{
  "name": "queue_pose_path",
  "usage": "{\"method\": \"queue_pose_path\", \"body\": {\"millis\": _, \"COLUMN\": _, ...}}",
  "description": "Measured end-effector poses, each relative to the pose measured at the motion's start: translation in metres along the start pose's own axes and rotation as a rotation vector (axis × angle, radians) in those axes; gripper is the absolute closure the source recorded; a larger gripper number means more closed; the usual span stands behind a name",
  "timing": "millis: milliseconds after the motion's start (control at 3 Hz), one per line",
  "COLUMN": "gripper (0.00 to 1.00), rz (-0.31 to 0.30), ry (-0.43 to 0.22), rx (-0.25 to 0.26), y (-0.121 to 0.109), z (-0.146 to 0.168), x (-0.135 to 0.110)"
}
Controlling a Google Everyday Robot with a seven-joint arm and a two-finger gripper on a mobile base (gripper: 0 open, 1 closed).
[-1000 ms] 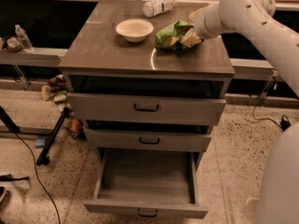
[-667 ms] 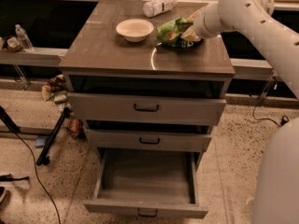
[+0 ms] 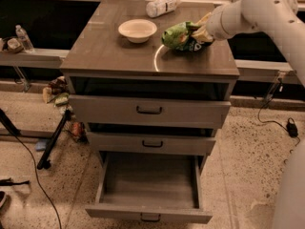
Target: Place green rice chip bag into bottom drawer
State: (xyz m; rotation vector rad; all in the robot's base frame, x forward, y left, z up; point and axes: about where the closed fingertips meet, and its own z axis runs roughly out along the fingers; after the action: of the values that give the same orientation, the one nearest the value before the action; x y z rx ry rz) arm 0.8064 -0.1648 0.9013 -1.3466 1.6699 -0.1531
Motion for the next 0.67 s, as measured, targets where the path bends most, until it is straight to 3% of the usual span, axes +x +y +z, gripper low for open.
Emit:
{"method": "queue_pose_path", "body": {"millis": 333, "gripper": 1.00, "rz": 0.050, "ry": -0.108, "rx": -0.060, "y": 0.013, "z": -0.043, "x": -0.014}}
{"method": "queue_pose_path", "body": {"millis": 667, "gripper": 1.00, "rz": 0.105, "ry": -0.135, "rx": -0.129, "y": 0.036, "z": -0.085, "x": -0.022}}
